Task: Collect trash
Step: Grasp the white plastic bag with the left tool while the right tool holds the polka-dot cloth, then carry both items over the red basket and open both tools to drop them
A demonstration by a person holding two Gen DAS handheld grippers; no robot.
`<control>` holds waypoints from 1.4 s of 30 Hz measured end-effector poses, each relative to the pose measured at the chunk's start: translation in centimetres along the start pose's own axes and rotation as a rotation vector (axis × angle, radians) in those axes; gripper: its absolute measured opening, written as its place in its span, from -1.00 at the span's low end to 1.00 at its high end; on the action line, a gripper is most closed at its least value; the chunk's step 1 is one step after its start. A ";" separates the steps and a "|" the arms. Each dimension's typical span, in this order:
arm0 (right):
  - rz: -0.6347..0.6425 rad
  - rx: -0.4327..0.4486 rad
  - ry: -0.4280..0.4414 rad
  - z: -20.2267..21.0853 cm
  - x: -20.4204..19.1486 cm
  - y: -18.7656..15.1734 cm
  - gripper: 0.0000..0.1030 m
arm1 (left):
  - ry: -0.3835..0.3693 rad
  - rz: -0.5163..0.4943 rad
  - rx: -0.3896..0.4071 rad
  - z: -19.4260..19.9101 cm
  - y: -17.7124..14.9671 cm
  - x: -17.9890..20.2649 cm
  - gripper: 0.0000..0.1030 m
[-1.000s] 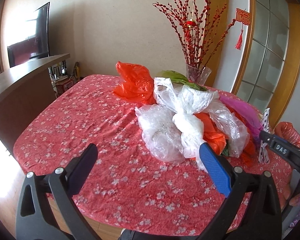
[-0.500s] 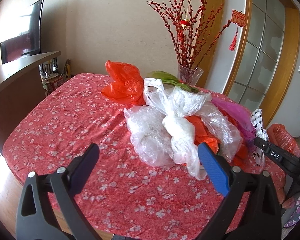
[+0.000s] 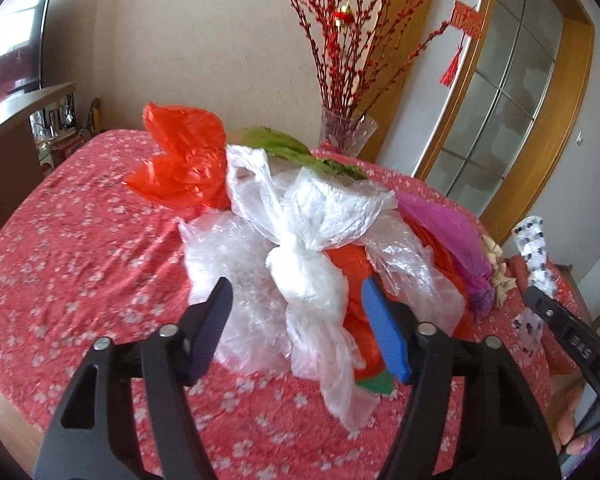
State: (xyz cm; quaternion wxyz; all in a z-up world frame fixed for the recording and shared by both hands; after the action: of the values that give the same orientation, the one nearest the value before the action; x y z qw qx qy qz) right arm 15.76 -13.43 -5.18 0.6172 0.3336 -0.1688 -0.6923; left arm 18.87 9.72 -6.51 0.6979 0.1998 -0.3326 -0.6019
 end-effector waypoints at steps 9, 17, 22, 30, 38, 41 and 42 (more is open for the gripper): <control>0.003 -0.022 -0.005 -0.3 -0.1 -0.8 -0.74 | 0.030 -0.019 -0.042 -2.2 0.3 0.7 -0.24; -0.003 -0.008 -0.007 0.5 0.2 -0.6 -0.74 | 0.015 -0.026 -0.010 -0.9 0.1 -0.1 -0.51; 0.000 0.005 -0.003 1.1 0.3 -0.5 -0.74 | 0.007 -0.034 0.035 1.4 -0.1 -0.7 -0.56; -0.002 0.013 0.002 1.6 0.6 -0.6 -0.74 | -0.034 -0.044 0.099 4.5 0.2 -1.2 -0.62; 0.004 0.050 -0.011 3.3 1.4 -0.1 -0.74 | -0.116 -0.087 0.150 7.3 0.6 1.7 -0.62; -0.009 0.071 -0.028 4.2 2.5 0.2 -0.74 | -0.165 -0.111 0.153 7.8 1.0 3.6 -0.62; -0.014 0.077 -0.033 4.4 2.9 0.3 -0.74 | -0.182 -0.120 0.151 7.8 1.2 4.3 -0.62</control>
State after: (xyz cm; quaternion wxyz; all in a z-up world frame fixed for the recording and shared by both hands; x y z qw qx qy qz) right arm 13.00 -17.04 -2.50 0.5960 0.3469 -0.2032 -0.6951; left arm 14.44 6.70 0.73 0.6104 0.2162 -0.4264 -0.6315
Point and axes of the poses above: each gripper's, at about its wrist camera, not at the fingertips, and z roughly against the way its jaws point, x to its right, y to its top, the point moved 2 cm from there along -z, roughly the way its jaws point, and after that the axes turned 4 degrees about -x, right-handed, at the moved point
